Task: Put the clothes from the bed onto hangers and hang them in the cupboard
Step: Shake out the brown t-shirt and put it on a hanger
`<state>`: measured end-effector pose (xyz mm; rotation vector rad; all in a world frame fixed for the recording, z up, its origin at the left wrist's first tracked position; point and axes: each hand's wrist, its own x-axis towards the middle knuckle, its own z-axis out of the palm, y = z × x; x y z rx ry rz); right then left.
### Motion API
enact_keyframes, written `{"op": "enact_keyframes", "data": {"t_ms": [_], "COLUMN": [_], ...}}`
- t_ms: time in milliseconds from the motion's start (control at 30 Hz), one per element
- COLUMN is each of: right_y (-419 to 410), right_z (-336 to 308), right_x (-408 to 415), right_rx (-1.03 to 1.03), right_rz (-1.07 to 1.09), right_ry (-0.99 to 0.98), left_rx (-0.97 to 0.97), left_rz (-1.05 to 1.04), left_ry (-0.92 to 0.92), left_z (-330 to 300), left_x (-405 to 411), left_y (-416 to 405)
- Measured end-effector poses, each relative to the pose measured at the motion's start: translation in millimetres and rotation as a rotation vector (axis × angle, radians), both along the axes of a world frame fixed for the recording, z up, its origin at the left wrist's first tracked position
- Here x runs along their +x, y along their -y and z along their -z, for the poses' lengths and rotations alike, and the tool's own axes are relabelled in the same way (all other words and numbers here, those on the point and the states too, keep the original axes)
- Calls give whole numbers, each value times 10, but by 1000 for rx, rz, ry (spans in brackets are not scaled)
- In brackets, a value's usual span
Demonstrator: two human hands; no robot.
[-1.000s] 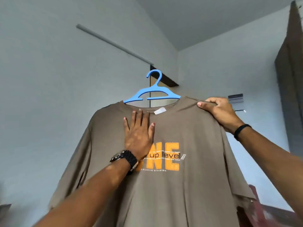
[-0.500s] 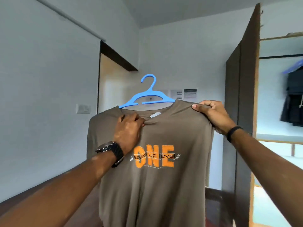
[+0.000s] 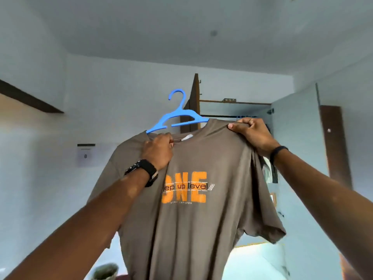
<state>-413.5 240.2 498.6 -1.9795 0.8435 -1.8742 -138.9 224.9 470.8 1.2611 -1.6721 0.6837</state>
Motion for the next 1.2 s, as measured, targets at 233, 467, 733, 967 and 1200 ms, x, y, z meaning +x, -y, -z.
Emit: {"op": "enact_keyframes", "data": {"t_ms": [233, 467, 733, 967, 1200], "right_y": [668, 1458, 2796, 4640, 6247], "right_z": [20, -82, 36, -92, -280], "right_x": [-1580, -2892, -3800, -4222, -4557], "right_rx": [-76, -65, -126, -160, -209], "right_rz": [222, 433, 664, 728, 749], "right_ry": [-20, -30, 4, 25, 84], "left_rx": [-176, 2, 229, 334, 323], "left_rz": [142, 317, 458, 466, 505], "left_ry": [42, 24, 115, 157, 128], "left_z": [172, 189, 325, 130, -286], "left_x": [-1928, -3605, -4687, -5207, -5601], "left_y": [1132, 2109, 3666, 5411, 6926]}}
